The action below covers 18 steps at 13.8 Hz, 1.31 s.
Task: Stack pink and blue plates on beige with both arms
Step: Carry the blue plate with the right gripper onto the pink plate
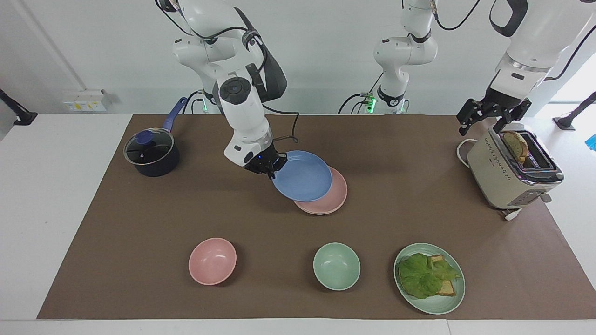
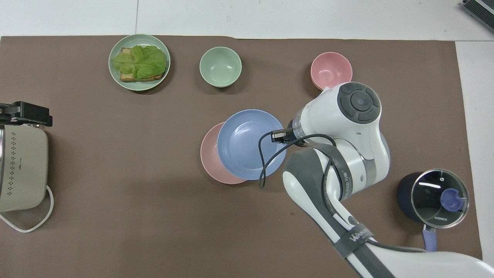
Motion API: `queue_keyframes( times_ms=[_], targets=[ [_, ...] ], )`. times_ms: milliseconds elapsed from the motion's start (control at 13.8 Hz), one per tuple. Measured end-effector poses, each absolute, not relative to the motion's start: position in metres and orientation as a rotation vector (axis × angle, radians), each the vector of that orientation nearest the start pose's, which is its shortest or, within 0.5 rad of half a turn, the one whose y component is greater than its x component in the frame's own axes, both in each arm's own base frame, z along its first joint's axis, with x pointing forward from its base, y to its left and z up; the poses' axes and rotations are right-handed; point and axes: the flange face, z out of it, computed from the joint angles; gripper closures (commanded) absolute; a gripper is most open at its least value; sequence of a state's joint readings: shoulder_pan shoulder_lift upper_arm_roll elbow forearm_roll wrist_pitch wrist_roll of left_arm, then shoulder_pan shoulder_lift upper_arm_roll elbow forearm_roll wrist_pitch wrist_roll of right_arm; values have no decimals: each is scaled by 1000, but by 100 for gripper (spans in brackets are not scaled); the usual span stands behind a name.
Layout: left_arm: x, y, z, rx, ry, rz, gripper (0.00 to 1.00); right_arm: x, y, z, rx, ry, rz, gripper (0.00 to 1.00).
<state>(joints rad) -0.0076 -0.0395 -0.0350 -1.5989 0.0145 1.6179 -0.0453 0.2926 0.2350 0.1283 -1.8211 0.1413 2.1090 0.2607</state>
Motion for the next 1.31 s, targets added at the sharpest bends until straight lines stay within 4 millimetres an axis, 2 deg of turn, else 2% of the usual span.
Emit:
queue_keyframes(
  times_ms=[435, 871, 1306],
  targets=[
    [544, -23, 641, -3127, -2, -98, 0, 567, 296, 382, -2962, -110, -30, 100],
    [544, -23, 641, -3127, -2, -98, 0, 572, 295, 364, -2963, -97, -31, 100],
    [544, -23, 641, -3127, -2, -98, 0, 566, 297, 353, -2972, -106, 1, 100]
  ],
)
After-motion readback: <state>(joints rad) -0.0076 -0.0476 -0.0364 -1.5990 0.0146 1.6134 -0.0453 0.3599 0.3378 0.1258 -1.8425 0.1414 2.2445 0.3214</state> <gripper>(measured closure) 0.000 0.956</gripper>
